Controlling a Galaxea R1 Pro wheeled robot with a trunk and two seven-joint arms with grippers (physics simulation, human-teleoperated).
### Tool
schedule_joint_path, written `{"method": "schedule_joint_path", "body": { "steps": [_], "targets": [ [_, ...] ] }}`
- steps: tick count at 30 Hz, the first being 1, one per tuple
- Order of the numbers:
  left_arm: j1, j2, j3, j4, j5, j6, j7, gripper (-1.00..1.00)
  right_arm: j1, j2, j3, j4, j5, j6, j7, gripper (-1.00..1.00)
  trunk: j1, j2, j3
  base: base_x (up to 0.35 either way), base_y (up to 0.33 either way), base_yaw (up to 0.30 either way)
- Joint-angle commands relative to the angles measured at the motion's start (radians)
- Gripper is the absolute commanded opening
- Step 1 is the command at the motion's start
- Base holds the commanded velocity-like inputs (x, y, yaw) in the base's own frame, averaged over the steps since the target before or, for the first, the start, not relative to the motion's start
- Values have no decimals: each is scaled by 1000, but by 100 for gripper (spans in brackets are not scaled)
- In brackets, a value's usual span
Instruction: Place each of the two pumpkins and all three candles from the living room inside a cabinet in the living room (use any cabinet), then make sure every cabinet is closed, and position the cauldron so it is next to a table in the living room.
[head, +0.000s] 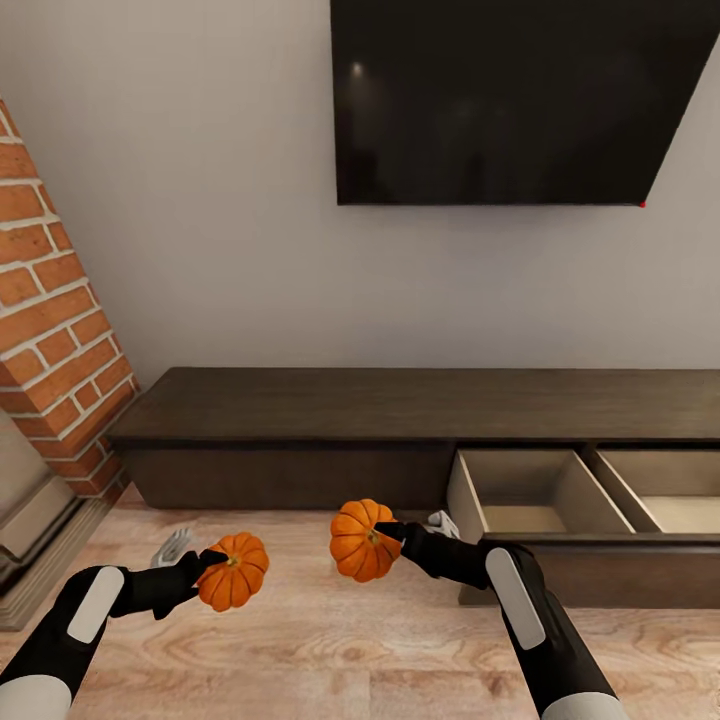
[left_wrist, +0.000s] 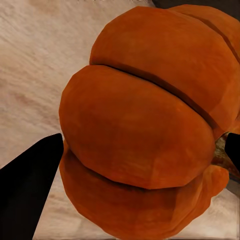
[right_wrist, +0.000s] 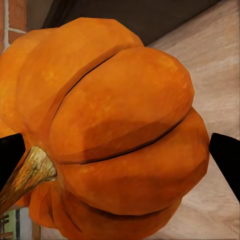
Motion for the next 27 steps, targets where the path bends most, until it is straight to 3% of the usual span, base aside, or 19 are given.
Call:
{"method": "schedule_joint_path", "body": {
  "steps": [1, 6, 27],
  "targets": [
    [0, 5, 2, 0, 2, 6, 0, -100, 0, 0, 0, 0, -2, 1, -1, -100, -4, 7, 1, 0, 0, 0],
    [0, 20, 4, 2, 4, 41, 0, -100, 0, 1, 0, 1, -2, 0, 0, -100, -23, 42, 9, 0, 0, 0],
    [0, 26, 12, 3, 5, 48, -3, -100, 1, 4, -14, 2, -3, -1, 0, -100, -104, 189, 40, 0, 0, 0]
  ]
}}
